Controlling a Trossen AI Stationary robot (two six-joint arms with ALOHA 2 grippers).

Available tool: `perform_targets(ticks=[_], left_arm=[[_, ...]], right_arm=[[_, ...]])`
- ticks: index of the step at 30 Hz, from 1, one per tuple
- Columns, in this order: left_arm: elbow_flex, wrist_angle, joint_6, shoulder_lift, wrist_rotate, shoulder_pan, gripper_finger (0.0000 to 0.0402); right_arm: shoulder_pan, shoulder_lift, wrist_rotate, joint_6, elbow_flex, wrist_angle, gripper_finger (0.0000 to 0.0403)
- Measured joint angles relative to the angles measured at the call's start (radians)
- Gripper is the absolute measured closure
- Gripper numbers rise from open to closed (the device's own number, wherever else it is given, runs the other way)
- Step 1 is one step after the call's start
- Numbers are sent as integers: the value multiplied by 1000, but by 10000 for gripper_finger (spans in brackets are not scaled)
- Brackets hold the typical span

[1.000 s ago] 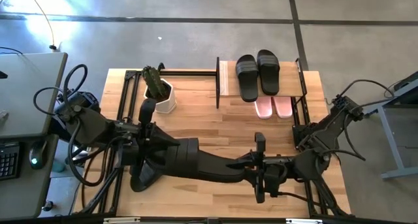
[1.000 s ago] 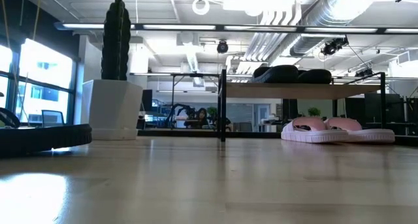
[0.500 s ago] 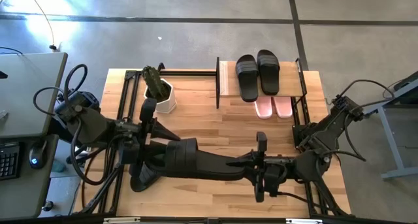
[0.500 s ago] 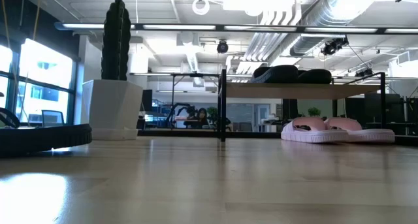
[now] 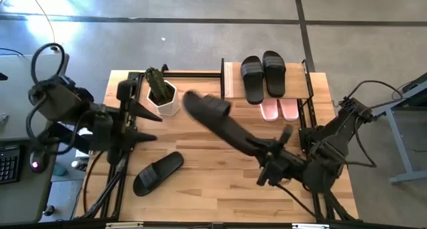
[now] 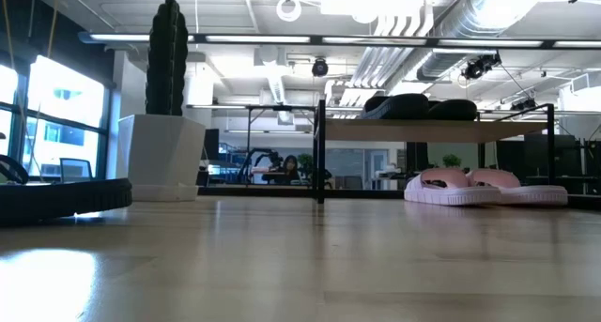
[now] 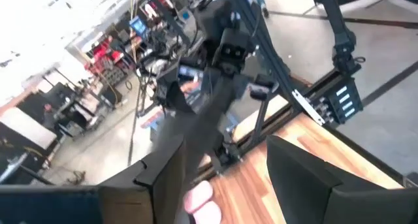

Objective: Pick and place slides into the shelf
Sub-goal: Put the black slipper under the shelf

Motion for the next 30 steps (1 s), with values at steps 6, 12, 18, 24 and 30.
perform_targets(ticks=[6, 12, 18, 24, 30], left_arm=[[-2, -108, -67, -13, 0, 1, 216], [-2, -152, -91, -7, 17, 1, 226], [-3, -151, -90, -1, 46, 1, 229], [-3, -151, -88, 5, 63, 1, 231], [-3, -152, -91, 6, 69, 1, 232]], right_arm=[[54, 0, 253, -1, 0, -31, 364], [83, 0, 282, 11, 0, 0, 364], [58, 7, -25, 364, -30, -153, 365], [-40, 118, -301, 807, -37, -539, 365], [-93, 273, -383, 1067, -37, -877, 365]])
